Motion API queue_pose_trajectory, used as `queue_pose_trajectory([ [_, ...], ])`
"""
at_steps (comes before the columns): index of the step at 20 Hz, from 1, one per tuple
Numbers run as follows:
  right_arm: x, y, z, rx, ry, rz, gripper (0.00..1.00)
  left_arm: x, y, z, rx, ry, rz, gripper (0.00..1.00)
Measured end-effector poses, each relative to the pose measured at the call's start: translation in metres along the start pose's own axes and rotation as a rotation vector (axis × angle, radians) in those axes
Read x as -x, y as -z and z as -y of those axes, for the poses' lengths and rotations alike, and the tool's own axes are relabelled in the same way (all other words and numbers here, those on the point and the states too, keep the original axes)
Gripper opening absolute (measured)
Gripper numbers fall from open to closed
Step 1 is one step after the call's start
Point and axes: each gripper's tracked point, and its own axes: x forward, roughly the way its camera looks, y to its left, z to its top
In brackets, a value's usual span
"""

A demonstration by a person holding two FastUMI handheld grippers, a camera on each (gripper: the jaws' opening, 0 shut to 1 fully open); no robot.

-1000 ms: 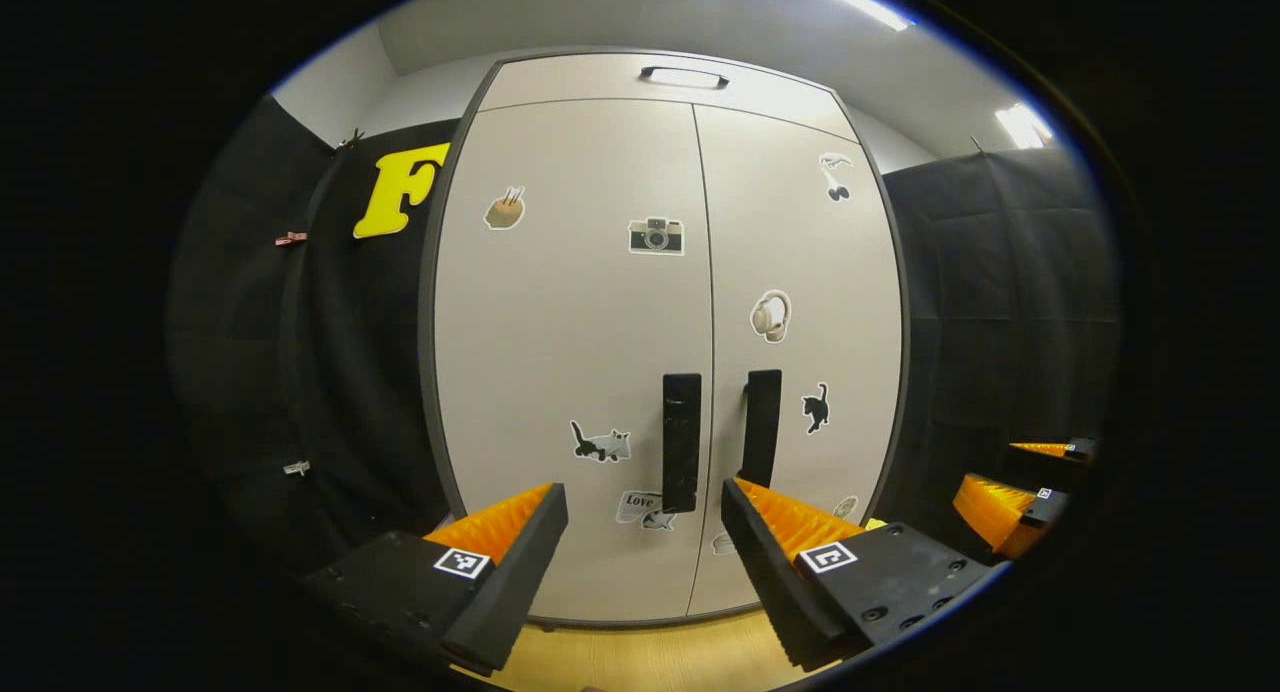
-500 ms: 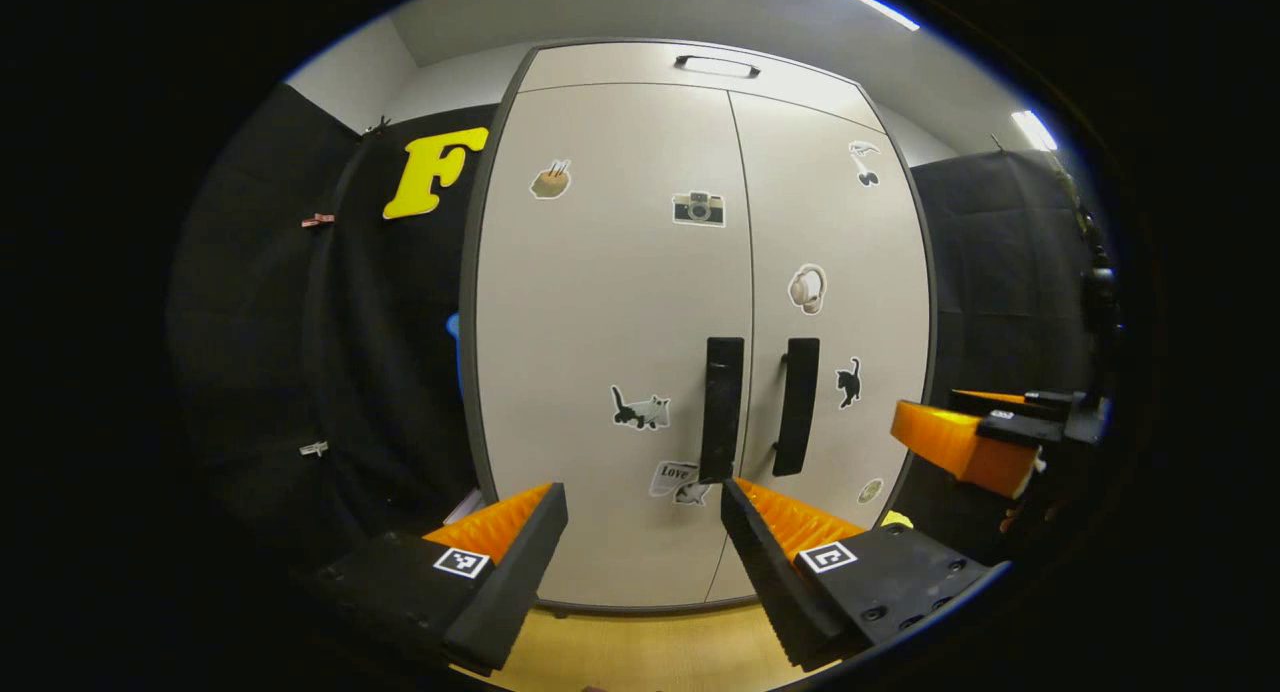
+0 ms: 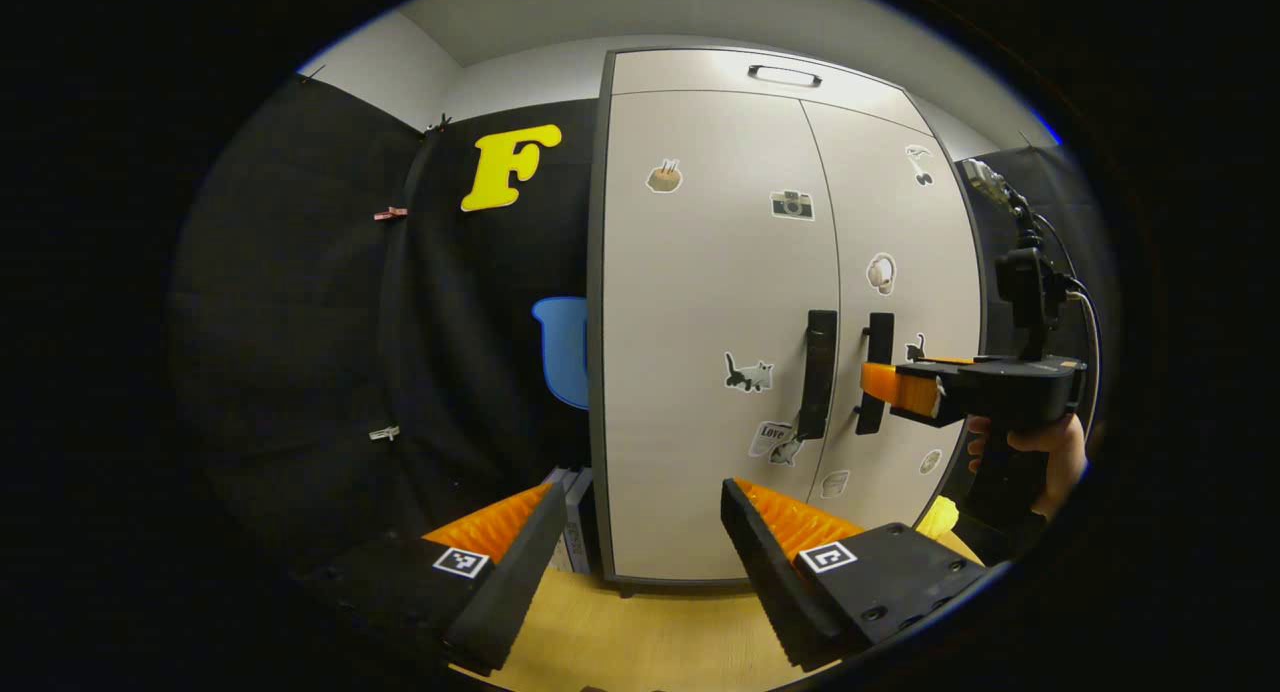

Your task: Open the right door of the double-door shoe cabinet with the right hand, and open the left door with the left hand.

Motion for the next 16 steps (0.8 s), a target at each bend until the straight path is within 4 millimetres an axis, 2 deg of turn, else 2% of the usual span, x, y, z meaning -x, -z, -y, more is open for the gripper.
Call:
queue_pose_trajectory([
  [4, -0.021, 0.008, 0.004, -0.01, 0.038, -0.032, 0.99, 0.015, 0.022, -0.02, 0.015, -0.049, -0.043, 0.97],
  [6, -0.025, 0.008, 0.009, -0.018, 0.07, -0.035, 0.98, 0.022, 0.029, -0.026, 0.027, -0.067, -0.06, 0.97],
  [8, -0.024, 0.007, 0.007, -0.022, 0.077, -0.036, 0.88, 0.029, 0.033, -0.031, 0.034, -0.08, -0.07, 0.97],
  [9, -0.024, 0.007, 0.001, -0.033, 0.055, -0.04, 0.8, 0.032, 0.032, -0.032, 0.038, -0.082, -0.071, 0.97],
  [10, -0.025, 0.011, -0.006, -0.051, 0.035, -0.056, 0.77, 0.036, 0.032, -0.033, 0.037, -0.082, -0.071, 0.97],
  [11, -0.025, 0.013, -0.011, -0.071, 0.022, -0.07, 0.58, 0.04, 0.03, -0.034, 0.032, -0.085, -0.07, 0.97],
  [13, -0.024, 0.012, -0.01, -0.062, 0.03, -0.065, 0.4, 0.048, 0.026, -0.036, 0.012, -0.092, -0.063, 0.97],
  [16, -0.024, 0.012, -0.011, -0.034, 0.025, -0.056, 0.39, 0.064, 0.023, -0.04, 0.004, -0.092, -0.05, 0.97],
])
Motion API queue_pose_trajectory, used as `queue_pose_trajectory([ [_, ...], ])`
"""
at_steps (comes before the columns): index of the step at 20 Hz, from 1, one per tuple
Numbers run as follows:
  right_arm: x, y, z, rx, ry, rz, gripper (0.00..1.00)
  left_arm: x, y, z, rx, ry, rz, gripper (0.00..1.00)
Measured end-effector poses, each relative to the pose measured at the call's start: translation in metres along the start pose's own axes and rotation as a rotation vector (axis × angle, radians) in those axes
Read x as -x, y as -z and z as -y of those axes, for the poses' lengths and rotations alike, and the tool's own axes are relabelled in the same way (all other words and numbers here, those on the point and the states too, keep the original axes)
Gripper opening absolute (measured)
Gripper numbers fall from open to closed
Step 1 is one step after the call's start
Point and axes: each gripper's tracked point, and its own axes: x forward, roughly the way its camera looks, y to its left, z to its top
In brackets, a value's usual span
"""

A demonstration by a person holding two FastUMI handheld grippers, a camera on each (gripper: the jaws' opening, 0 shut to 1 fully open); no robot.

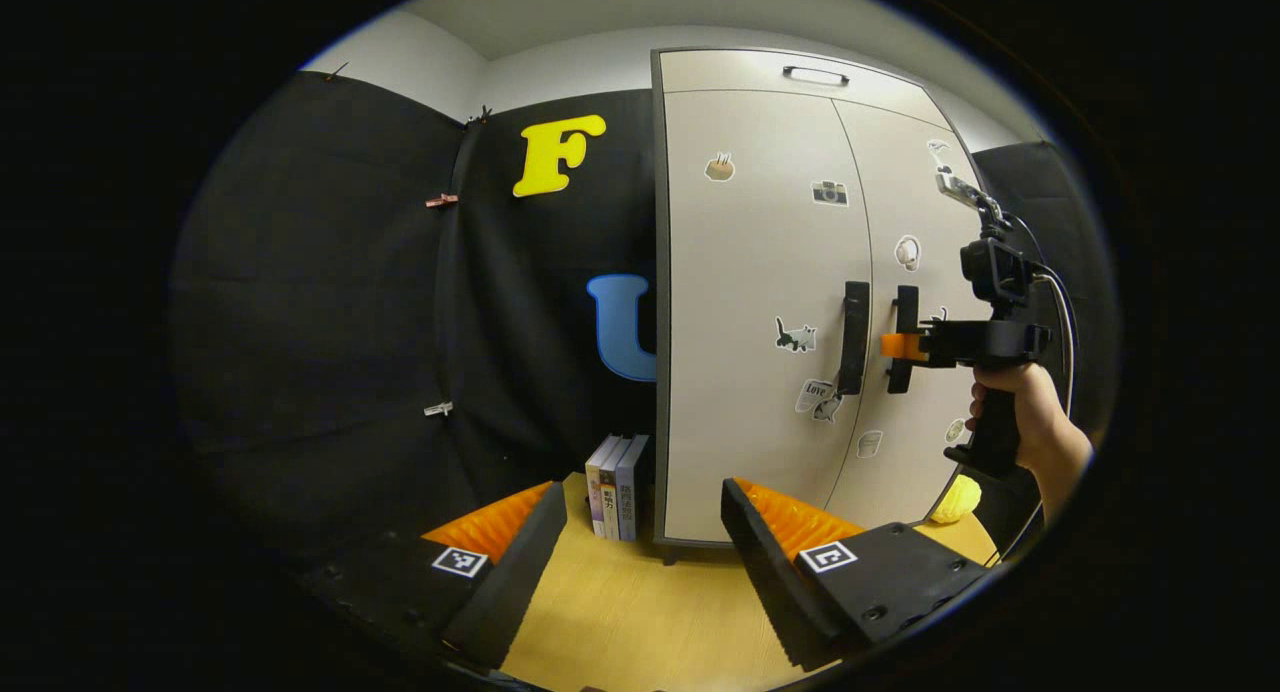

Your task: Open the right door of the double-door shoe cabinet with the right hand, and open the left door with the left hand.

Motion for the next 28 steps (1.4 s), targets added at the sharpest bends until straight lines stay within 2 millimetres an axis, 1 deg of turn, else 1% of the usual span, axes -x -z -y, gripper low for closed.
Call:
queue_pose_trajectory([
  [1, 0.001, 0.001, 0.0, 0.006, 0.009, -0.007, 0.34, 0.005, 0.001, -0.003, 0.01, 0.0, -0.003, 0.97],
  [2, -0.002, 0.001, -0.001, 0.021, 0.017, -0.008, 0.34, 0.009, 0.004, -0.005, 0.021, 0.0, -0.007, 0.98],
  [3, 0.0, 0.001, 0.0, 0.034, 0.018, -0.016, 0.29, 0.013, 0.005, -0.008, 0.031, 0.0, -0.007, 0.97],
  [5, -0.001, 0.002, 0.0, 0.015, 0.014, -0.034, 0.22, 0.021, 0.007, -0.018, 0.04, -0.007, 0.0, 0.97],
  [6, -0.001, 0.001, -0.001, 0.009, 0.012, -0.035, 0.16, 0.025, 0.008, -0.024, 0.041, -0.014, 0.001, 0.97],
  [10, 0.001, 0.003, 0.0, 0.013, 0.017, -0.058, 0.15, 0.035, 0.008, -0.046, 0.063, -0.04, 0.01, 0.97],
  [13, 0.007, 0.003, 0.0, 0.013, 0.018, -0.053, 0.15, 0.038, 0.005, -0.055, 0.051, -0.057, 0.024, 0.96],
  [17, 0.018, 0.001, 0.0, 0.006, -0.009, -0.053, 0.15, 0.037, 0.004, -0.05, 0.064, -0.03, 0.023, 0.96],
  [20, 0.028, -0.001, 0.003, 0.022, -0.021, -0.053, 0.15, 0.039, 0.005, -0.042, 0.051, -0.005, 0.017, 0.96],
  [24, 0.037, -0.002, 0.007, 0.033, -0.031, -0.053, 0.15, 0.039, -0.001, -0.027, 0.031, 0.038, 0.016, 0.96],
  [28, 0.051, -0.003, 0.014, 0.037, -0.04, -0.052, 0.15, 0.035, -0.006, -0.006, 0.02, 0.079, 0.009, 0.96],
])
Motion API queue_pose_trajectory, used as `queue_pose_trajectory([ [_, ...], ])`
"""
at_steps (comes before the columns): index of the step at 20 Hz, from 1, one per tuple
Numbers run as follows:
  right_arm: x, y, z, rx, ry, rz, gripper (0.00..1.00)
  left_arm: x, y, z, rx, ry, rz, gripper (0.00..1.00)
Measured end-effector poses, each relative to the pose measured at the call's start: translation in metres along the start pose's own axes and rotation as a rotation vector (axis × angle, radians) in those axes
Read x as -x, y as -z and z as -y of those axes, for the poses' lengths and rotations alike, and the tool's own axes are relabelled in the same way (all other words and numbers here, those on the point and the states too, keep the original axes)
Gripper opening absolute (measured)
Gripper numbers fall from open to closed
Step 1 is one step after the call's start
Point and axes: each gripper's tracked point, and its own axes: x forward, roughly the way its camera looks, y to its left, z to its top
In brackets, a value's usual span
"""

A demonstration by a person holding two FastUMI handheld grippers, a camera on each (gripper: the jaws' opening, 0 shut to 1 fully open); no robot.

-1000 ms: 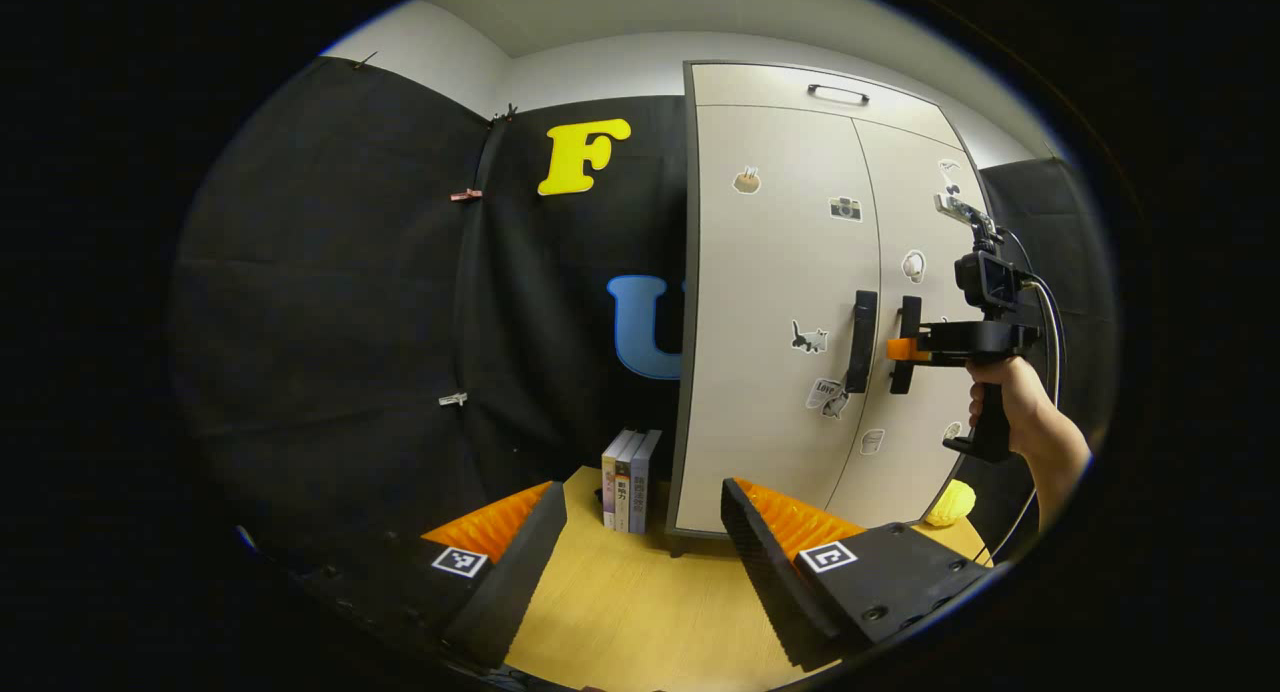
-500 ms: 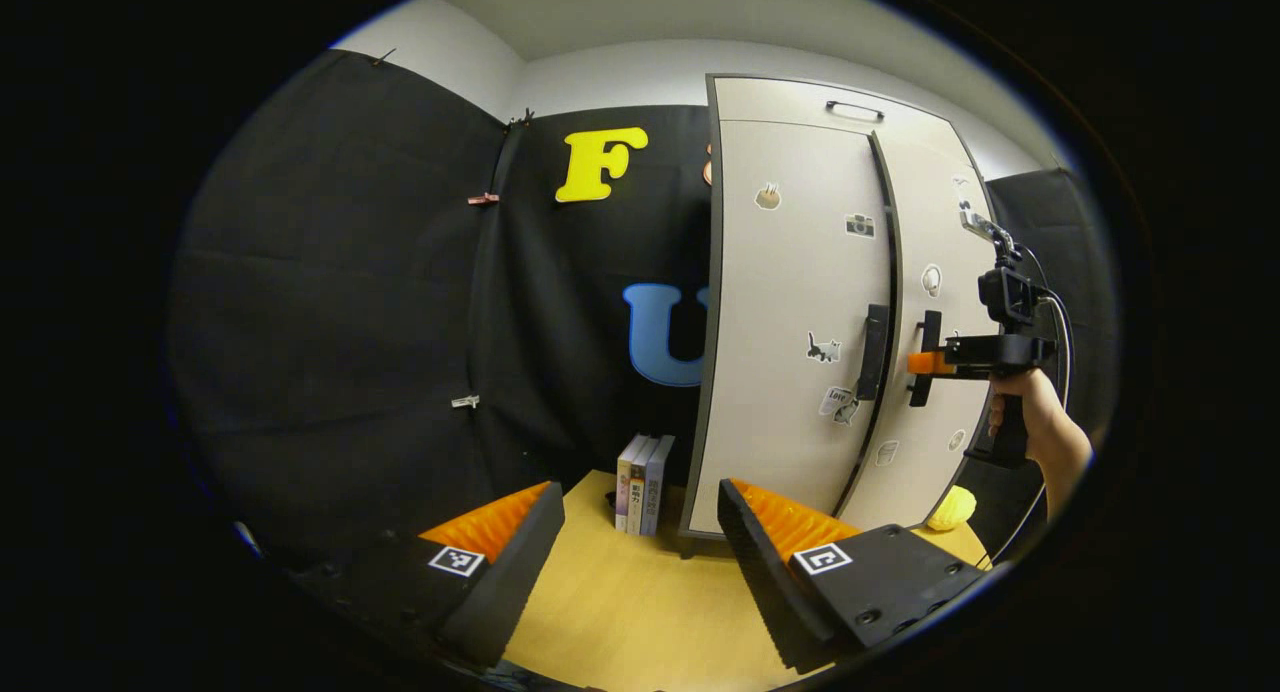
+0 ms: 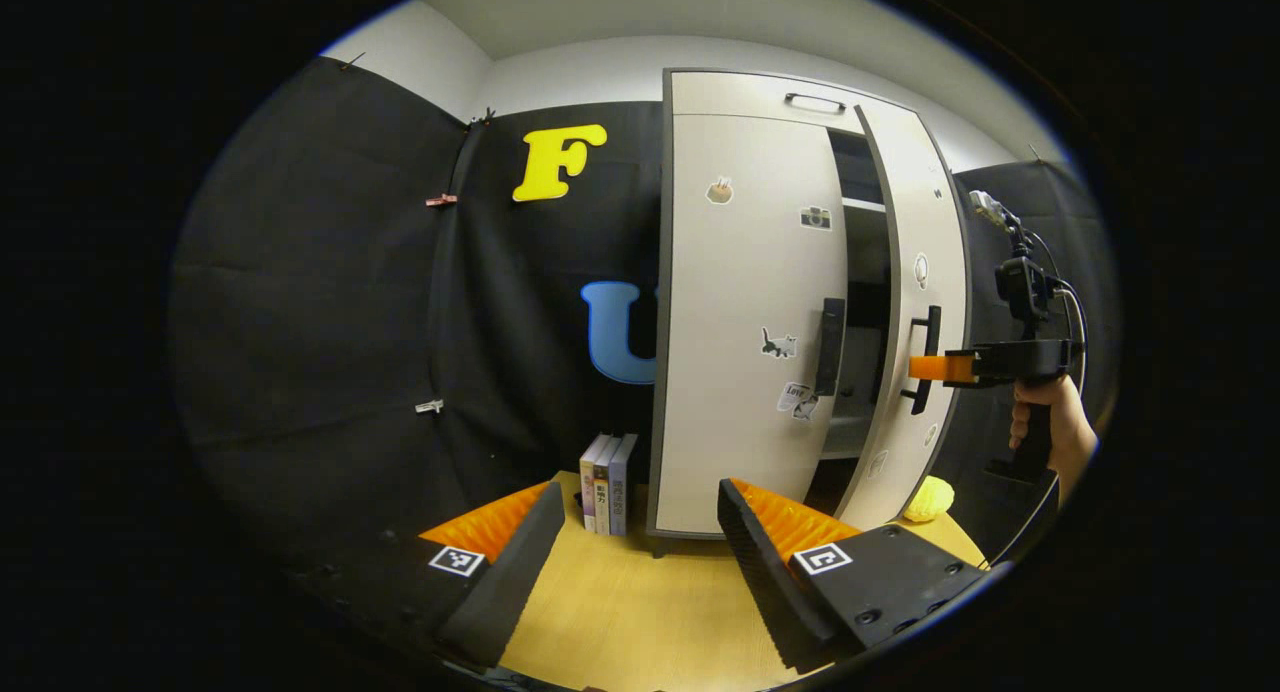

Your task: Open the right door of the double-door shoe cabinet with the right hand, and open the left door with the left hand.

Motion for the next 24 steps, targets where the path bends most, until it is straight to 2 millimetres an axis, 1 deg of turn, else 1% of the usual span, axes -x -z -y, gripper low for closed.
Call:
queue_pose_trajectory([
  [3, 0.011, 0.001, 0.006, 0.007, -0.002, 0.003, 0.15, -0.002, -0.004, 0.015, -0.018, 0.024, 0.004, 0.96],
  [7, 0.034, 0.003, 0.019, 0.007, -0.006, 0.005, 0.15, -0.007, -0.011, 0.037, -0.029, 0.059, 0.011, 0.96],
  [16, 0.07, 0.005, 0.064, 0.023, 0.054, -0.01, 0.14, -0.016, -0.014, 0.089, -0.01, 0.13, 0.016, 0.96],
  [19, 0.078, 0.005, 0.087, 0.04, 0.115, -0.003, 0.13, -0.02, -0.015, 0.103, -0.006, 0.152, 0.02, 0.96],
  [21, 0.086, 0.015, 0.106, 0.036, 0.158, -0.024, 0.13, -0.025, -0.016, 0.109, -0.003, 0.159, 0.025, 0.96],
  [23, 0.092, 0.019, 0.131, 0.044, 0.221, -0.042, 0.13, -0.029, -0.015, 0.115, 0.006, 0.164, 0.024, 0.96],
  [24, 0.098, 0.02, 0.15, 0.053, 0.263, -0.044, 0.13, -0.031, -0.014, 0.118, 0.012, 0.168, 0.02, 0.96],
])
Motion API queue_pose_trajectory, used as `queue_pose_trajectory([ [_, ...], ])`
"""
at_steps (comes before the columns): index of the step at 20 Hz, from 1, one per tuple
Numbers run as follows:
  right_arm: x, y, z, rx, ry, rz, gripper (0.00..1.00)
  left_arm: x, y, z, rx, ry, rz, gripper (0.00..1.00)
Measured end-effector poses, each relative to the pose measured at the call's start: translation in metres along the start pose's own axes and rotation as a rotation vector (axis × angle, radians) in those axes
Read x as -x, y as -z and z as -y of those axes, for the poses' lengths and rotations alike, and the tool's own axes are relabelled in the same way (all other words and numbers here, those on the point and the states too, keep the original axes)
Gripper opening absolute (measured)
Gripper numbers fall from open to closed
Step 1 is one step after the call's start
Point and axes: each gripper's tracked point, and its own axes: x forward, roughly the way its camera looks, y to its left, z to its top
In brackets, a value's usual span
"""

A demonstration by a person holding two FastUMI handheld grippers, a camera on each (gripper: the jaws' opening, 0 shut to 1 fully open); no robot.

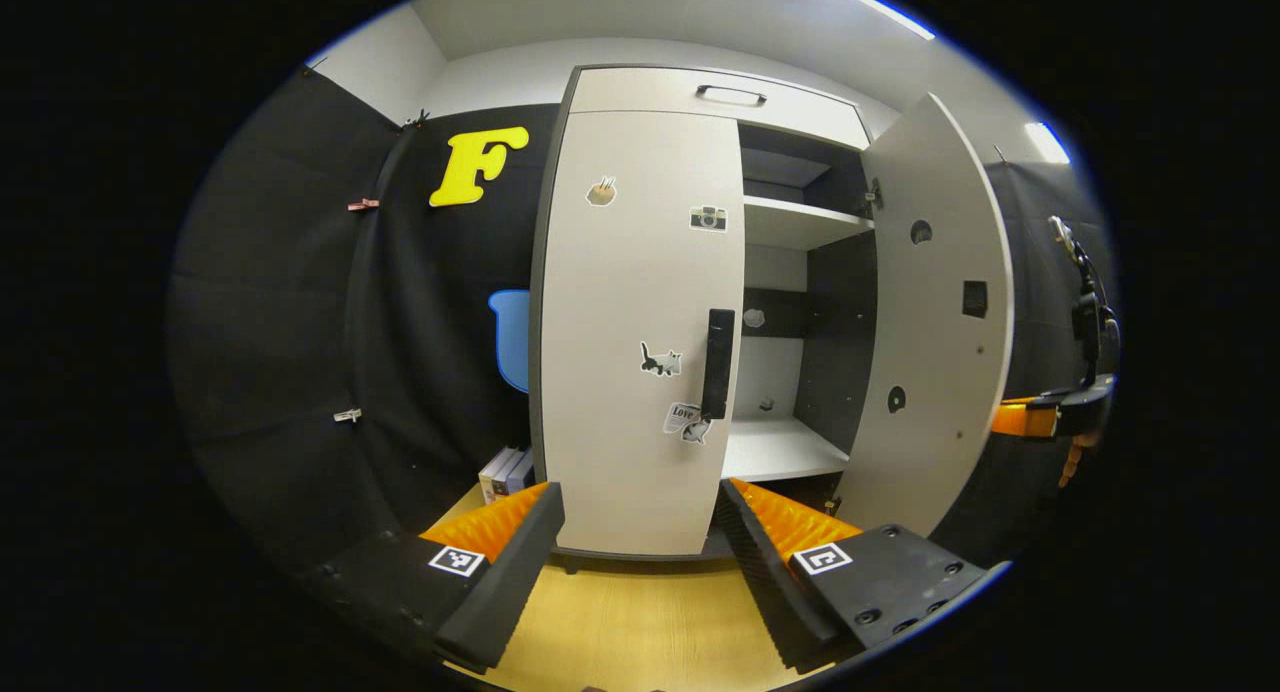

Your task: Open the right door of the double-door shoe cabinet with the right hand, and open the left door with the left hand.

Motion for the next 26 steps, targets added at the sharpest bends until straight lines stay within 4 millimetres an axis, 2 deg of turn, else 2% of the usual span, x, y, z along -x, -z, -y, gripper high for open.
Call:
queue_pose_trajectory([
  [1, -0.002, -0.001, 0.015, -0.01, 0.019, 0.006, 0.07, -0.003, 0.001, 0.002, 0.005, 0.005, -0.003, 0.96],
  [2, -0.004, 0.002, 0.017, -0.067, -0.005, -0.013, 0.07, -0.005, 0.001, 0.004, 0.008, 0.011, -0.005, 0.96],
  [4, -0.003, 0.004, 0.015, -0.135, -0.037, -0.025, 0.11, -0.008, 0.002, 0.006, 0.006, 0.016, -0.007, 0.96],
  [9, 0.004, 0.01, 0.014, -0.086, -0.009, -0.028, 0.11, -0.009, 0.002, 0.008, 0.011, 0.045, -0.006, 0.96],
  [14, 0.025, 0.006, 0.009, -0.091, 0.034, -0.013, 0.12, -0.008, 0.012, -0.009, 0.021, 0.058, -0.023, 0.96],
  [17, 0.042, 0.011, -0.004, -0.116, 0.056, -0.013, 0.11, -0.009, 0.018, -0.02, 0.019, 0.077, -0.032, 0.96],
  [20, 0.06, 0.016, -0.028, -0.167, 0.052, 0.001, 0.11, -0.009, 0.022, -0.036, -0.011, 0.082, -0.033, 0.96],
  [23, 0.077, 0.035, -0.047, -0.173, 0.069, -0.014, 0.12, -0.011, 0.025, -0.044, -0.016, 0.098, -0.034, 0.96],
  [24, 0.081, 0.042, -0.056, -0.174, 0.065, -0.016, 0.18, -0.014, 0.026, -0.046, -0.015, 0.104, -0.035, 0.96],
  [26, 0.089, 0.049, -0.069, -0.164, 0.062, 0.003, 0.37, -0.019, 0.025, -0.047, -0.018, 0.117, -0.034, 0.96],
])
